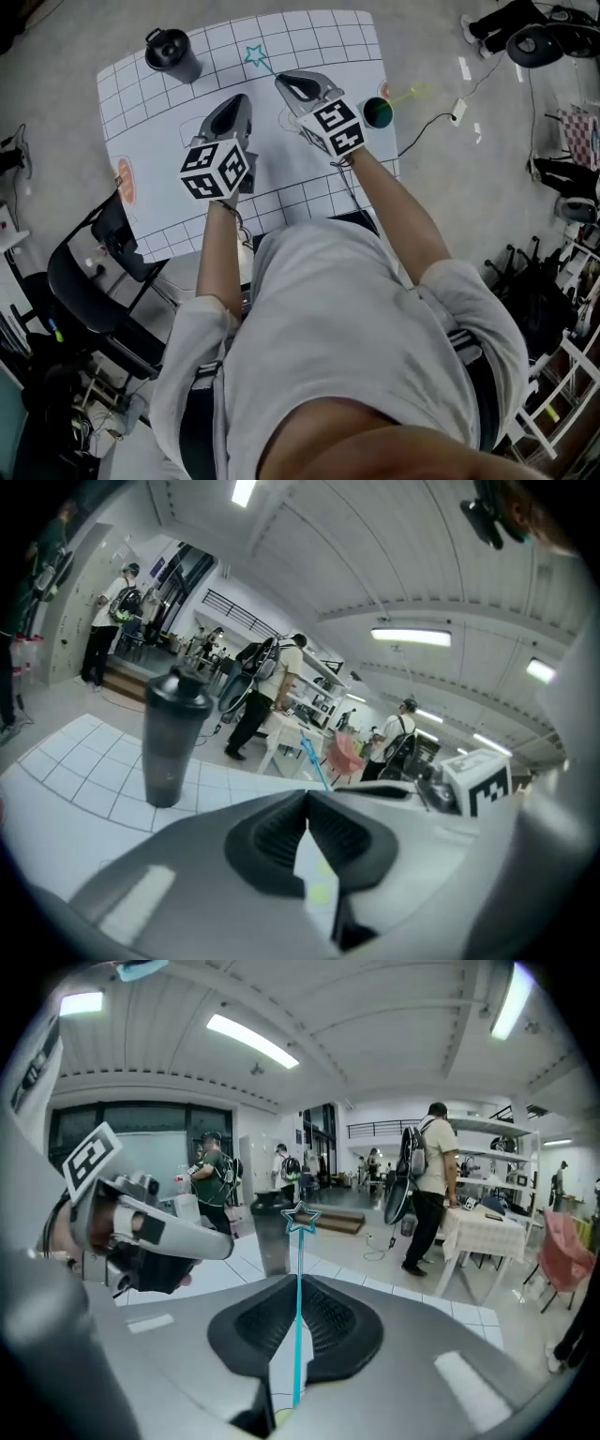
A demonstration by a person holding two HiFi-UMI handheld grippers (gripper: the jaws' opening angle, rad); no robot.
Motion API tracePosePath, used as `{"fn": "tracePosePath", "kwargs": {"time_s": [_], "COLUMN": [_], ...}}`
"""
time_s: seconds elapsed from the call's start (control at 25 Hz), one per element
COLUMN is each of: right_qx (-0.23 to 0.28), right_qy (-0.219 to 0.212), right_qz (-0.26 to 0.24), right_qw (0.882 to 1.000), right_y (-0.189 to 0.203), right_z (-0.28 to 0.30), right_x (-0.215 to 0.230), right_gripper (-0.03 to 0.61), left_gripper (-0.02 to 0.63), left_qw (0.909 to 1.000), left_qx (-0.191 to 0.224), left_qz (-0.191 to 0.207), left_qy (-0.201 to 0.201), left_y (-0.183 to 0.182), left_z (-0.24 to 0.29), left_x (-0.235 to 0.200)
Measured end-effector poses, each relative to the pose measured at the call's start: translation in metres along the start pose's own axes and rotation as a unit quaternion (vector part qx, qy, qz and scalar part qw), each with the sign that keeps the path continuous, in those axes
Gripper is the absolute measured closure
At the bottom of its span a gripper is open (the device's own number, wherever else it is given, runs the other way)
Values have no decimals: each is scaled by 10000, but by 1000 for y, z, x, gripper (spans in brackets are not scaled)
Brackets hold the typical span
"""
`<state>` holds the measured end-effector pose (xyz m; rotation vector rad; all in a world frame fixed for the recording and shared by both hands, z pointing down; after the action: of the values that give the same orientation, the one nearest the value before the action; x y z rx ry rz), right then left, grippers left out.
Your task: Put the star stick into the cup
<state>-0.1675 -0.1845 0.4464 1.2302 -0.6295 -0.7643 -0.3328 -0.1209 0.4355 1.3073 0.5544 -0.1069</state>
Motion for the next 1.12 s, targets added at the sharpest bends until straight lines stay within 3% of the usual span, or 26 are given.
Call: {"fn": "tracePosePath", "kwargs": {"time_s": [0.24, 0.36, 0.48, 0.64, 0.76, 0.88, 1.12], "right_qx": [813, 1041, 1100, 1102, 1108, 1095, 1213], "right_qy": [221, 322, 392, 447, 451, 467, 683], "right_qz": [-319, -496, -580, -633, -703, -759, -596], "right_qw": [9959, 9928, 9915, 9909, 9903, 9900, 9885], "right_y": [-17, -15, -9, -4, -2, -1, -6], "right_z": [-57, -80, -99, -119, -130, -138, -158], "right_x": [-3, -3, -3, -1, -1, 2, 7], "right_gripper": [563, 563, 563, 563, 563, 563, 553], "left_gripper": [609, 520, 503, 505, 519, 585, 598], "left_qw": [9929, 9849, 9771, 9715, 9693, 9680, 9652], "left_qx": [15, -180, -354, -333, -369, -354, -122], "left_qz": [-29, -210, -414, -755, -751, -749, -647], "left_qy": [1193, 1712, 2059, 2222, 2312, 2367, 2530], "left_y": [-14, -6, 4, 12, 16, 17, 13], "left_z": [26, 35, 41, 46, 49, 51, 51], "left_x": [45, 66, 84, 100, 110, 118, 140]}}
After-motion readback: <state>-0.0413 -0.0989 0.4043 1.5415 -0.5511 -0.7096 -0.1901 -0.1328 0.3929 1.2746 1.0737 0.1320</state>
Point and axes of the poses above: the fingertips, and each gripper's own axes: z forward along the fingers, x to its right, y out of its underside, the point moved 9 cm from there along -z, backward along the fingers, and after that the axes turned 15 degrees about x, right-handed, at the moved point
